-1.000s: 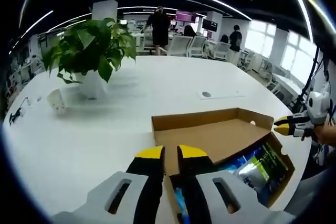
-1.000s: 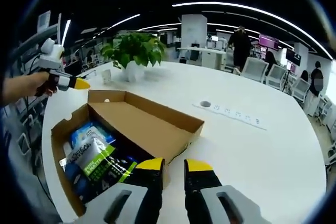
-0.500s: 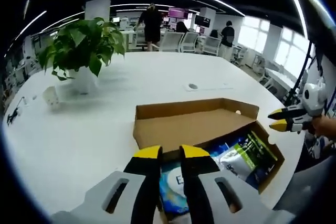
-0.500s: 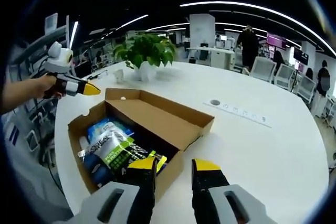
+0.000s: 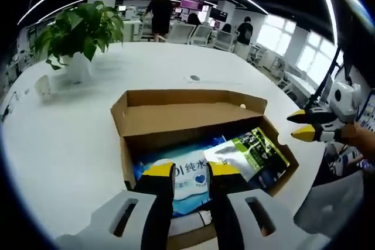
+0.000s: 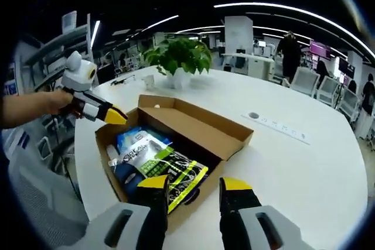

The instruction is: Operate the shoe box by opening the lid, removing the specified soft item, and placing it in the target area until the item is outside and the box remains undamaged.

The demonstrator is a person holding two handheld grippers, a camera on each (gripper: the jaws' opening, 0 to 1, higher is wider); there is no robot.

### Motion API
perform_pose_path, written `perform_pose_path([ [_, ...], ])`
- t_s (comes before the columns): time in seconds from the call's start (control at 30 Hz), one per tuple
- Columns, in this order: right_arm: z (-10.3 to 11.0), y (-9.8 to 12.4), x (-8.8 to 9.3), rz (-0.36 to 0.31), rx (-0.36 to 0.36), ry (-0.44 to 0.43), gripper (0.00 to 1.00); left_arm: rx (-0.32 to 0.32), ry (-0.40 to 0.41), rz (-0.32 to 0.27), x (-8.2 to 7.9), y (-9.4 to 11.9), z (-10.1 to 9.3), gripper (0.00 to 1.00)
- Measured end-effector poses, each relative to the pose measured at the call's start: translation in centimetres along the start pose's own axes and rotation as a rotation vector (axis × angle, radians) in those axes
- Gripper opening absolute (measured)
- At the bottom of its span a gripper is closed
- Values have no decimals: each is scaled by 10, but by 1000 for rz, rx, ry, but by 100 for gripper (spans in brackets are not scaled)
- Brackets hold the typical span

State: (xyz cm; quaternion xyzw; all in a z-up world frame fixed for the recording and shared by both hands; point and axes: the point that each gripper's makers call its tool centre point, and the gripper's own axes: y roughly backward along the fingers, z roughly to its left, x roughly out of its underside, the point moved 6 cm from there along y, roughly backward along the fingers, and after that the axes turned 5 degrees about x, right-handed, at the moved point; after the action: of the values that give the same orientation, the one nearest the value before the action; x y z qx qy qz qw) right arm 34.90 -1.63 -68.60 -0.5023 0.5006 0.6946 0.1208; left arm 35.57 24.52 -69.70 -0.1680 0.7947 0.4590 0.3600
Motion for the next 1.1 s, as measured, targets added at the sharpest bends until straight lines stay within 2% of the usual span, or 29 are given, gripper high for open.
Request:
perform_pose_path([
  [0.13,4,3,4,6,0,29,34,28,20,23,7,-3,-8,21],
  [0.37,7,8,6,1,-9,20,39,73,69,57,16,-7,-18,22],
  [0.57,11,11,6,-11,-19,9,42,93,95,79,22,-8,-23,24],
  [0.93,17,13,10,-25,-39,-6,44,147,204,104,29,-13,-26,26],
  [1.1,19,14,13,-34,-46,-8,46,159,220,142,34,-17,-29,26],
])
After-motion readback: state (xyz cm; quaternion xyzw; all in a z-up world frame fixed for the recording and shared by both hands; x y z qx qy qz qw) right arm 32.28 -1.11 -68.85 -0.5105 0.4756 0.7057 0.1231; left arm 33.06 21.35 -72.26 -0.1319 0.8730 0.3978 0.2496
